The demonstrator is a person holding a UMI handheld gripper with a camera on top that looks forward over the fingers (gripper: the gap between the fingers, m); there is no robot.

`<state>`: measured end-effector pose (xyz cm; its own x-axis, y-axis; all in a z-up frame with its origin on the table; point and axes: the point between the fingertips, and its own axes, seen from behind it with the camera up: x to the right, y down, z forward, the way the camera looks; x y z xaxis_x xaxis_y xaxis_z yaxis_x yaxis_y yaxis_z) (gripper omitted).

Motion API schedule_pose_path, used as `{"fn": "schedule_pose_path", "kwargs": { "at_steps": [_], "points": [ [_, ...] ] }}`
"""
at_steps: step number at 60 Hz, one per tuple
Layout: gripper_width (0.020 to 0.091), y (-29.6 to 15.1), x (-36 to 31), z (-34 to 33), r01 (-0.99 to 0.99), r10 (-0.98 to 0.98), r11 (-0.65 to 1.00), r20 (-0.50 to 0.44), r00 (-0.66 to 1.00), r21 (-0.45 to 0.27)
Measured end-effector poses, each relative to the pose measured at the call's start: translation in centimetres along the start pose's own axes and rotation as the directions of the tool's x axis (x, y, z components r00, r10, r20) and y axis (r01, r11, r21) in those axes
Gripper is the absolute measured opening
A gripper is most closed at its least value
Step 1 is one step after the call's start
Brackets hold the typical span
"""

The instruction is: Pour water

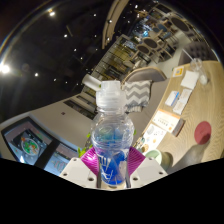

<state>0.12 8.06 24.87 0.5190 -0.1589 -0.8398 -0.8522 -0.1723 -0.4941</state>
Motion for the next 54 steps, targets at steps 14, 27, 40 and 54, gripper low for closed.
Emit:
{"fn": "schedule_pose_path", "kwargs": {
  "at_steps": [14, 27, 40, 54],
  "points": [
    [0.0326, -11.4, 8.1, -4.9, 0.478, -0.446, 0.869, -0.216, 0.868, 0.129],
    [0.0328, -12.4, 17.6, -5.5, 0.736, -0.688, 0.677, -0.347, 0.637, 0.008],
    [0.0329, -9.5, 23.5, -4.1, 0.787, -0.76, 0.61, -0.349, 0.548, -0.095],
    [0.0334, -7.2, 24.7, -2.9, 0.805, -0.776, 0.588, -0.333, 0.536, -0.077]
  ]
}}
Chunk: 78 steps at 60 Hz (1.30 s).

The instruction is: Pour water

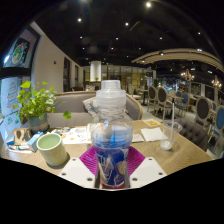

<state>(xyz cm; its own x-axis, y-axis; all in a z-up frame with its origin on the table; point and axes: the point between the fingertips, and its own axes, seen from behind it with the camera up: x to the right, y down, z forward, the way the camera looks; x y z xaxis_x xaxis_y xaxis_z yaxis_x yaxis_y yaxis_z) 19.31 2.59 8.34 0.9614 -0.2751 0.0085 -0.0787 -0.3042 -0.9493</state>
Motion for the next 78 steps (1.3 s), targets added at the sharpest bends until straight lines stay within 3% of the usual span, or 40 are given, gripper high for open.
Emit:
{"fn": "schedule_pose_path", "kwargs": {
  "at_steps": [10, 15, 17, 22, 23, 25, 32, 48, 64, 78],
  "points": [
    [0.043, 0.0, 0.7, 0.0, -0.052, 0.052, 0.998, -0.02, 0.998, 0.023],
    [0.0493, 0.3, 0.6, -0.4, -0.067, 0.067, 0.998, -0.023, 0.997, 0.001],
    [0.0555, 0.8, 0.7, -0.5, -0.064, 0.063, 0.998, -0.031, 0.998, -0.03],
    [0.0858, 1.8, 1.2, -1.2, -0.044, 0.039, 0.994, -0.058, 0.998, -0.097],
    [0.0867, 1.9, 1.3, -1.4, -0.048, 0.042, 0.993, -0.059, 0.997, -0.104],
    [0.084, 2.1, 1.3, -2.2, -0.055, 0.047, 0.99, -0.062, 0.997, -0.132],
    [0.0857, 1.4, 0.9, -5.8, -0.067, 0.053, 0.976, -0.068, 0.996, -0.207],
    [0.0856, -2.9, -4.0, -19.3, -0.118, 0.11, 0.948, -0.042, 0.993, -0.296],
    [0.0855, -4.7, -7.9, -30.6, -0.125, 0.11, 0.939, -0.065, 0.992, -0.322],
    [0.0851, -5.4, -8.2, -35.2, -0.076, 0.051, 0.944, -0.085, 0.995, -0.322]
  ]
}}
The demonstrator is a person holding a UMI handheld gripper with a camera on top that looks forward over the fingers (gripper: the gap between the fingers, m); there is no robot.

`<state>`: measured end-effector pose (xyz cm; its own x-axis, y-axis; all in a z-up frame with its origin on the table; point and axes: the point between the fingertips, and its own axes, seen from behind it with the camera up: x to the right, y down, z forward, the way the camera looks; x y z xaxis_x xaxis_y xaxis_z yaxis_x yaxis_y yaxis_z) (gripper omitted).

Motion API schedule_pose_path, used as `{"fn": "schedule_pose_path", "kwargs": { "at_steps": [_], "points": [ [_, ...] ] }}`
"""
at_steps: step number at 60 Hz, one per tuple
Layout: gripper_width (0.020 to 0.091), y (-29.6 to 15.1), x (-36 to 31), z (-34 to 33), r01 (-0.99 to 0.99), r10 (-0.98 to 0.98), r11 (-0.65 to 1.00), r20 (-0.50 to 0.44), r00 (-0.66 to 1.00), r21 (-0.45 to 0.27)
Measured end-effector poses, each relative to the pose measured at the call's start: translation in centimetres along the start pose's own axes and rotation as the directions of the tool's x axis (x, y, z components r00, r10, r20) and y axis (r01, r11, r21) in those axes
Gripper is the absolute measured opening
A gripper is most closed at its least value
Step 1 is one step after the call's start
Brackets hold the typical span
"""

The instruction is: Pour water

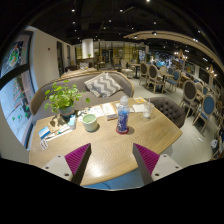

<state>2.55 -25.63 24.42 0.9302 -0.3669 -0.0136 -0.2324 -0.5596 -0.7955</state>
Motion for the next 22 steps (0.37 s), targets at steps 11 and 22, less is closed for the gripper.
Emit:
{"fn": "schedule_pose_path", "kwargs": {
  "at_steps": [11, 22],
  "points": [
    [0.0854, 0.6, 0.9, -1.1, 0.044, -0.044, 0.999, -0.016, 0.999, -0.005],
    [0.0858, 0.3, 1.5, -0.9, 0.071, -0.071, 0.998, -0.027, 0.997, -0.001]
  ]
}}
